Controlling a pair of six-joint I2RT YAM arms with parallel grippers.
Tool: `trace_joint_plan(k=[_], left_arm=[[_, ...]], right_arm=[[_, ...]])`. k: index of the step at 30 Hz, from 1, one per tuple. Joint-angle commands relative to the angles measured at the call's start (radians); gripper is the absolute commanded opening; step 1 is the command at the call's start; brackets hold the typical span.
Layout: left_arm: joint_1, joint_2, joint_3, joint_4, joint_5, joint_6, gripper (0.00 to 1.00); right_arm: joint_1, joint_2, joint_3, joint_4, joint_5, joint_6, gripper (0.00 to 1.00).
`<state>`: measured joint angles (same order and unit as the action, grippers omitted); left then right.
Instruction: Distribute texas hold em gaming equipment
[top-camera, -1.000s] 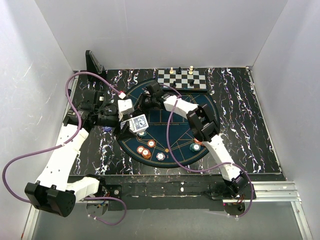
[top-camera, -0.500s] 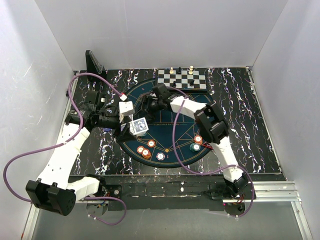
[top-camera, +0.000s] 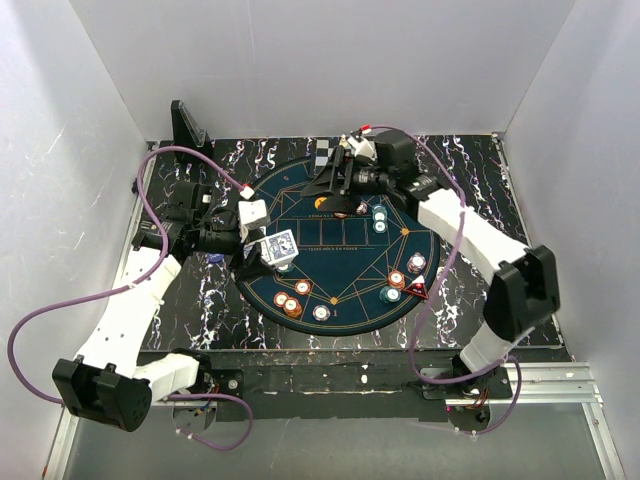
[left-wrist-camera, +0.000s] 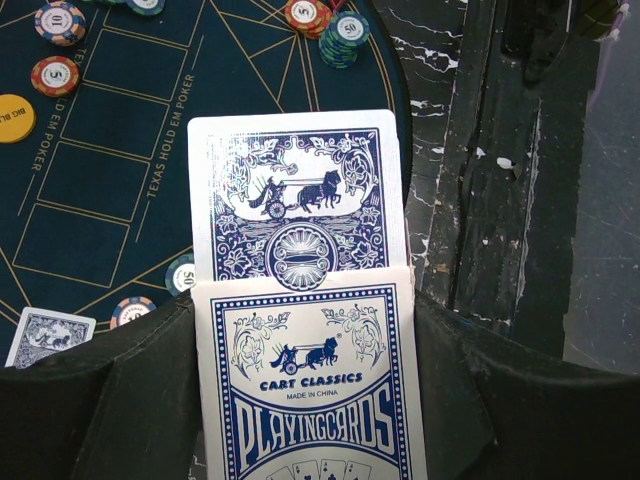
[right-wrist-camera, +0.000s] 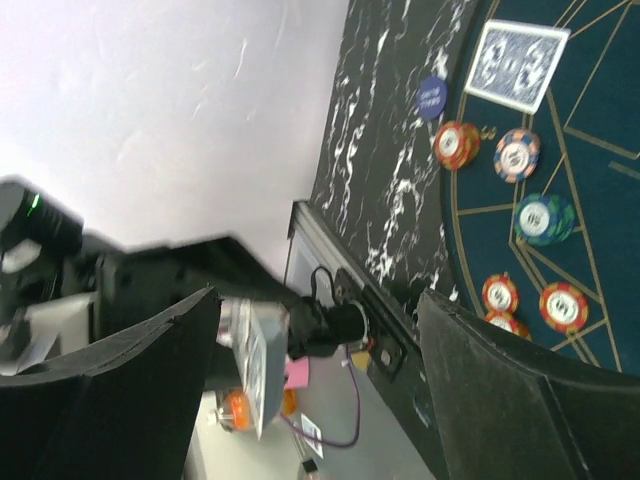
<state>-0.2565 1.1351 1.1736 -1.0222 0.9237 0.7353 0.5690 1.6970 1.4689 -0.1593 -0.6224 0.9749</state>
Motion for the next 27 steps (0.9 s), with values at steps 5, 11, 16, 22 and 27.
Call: trace_joint_plan(k=[5,11,16,22,27], left_arm=[[0.005,0.018,-0.015,0.12,0.009,-0.039,0.0],[0.005,0.035,0.011,0.142,0.0,-0.053,0.0],[0.003,0.029,0.018,0.129,-0.003,-0.04,0.0],[0.005,0.028,0.026,0.126,0.015,-0.047,0.0],[0.003,0.025,0.038,0.125,0.018,-0.053,0.0]], right_arm=[[0.058,-0.194,-0.107,-0.029,-0.076,-0.071,0.88],[0.15,-0.134,0.02,-0.226,-0.002,-0.191,0.9],[0.176,-0.089,0.048,-0.223,-0.013,-0.186,0.91],[0.198,-0.023,0.083,-0.22,-0.037,-0.163,0.91],[0.201,0.009,0.065,-0.169,-0.079,-0.122,0.92]])
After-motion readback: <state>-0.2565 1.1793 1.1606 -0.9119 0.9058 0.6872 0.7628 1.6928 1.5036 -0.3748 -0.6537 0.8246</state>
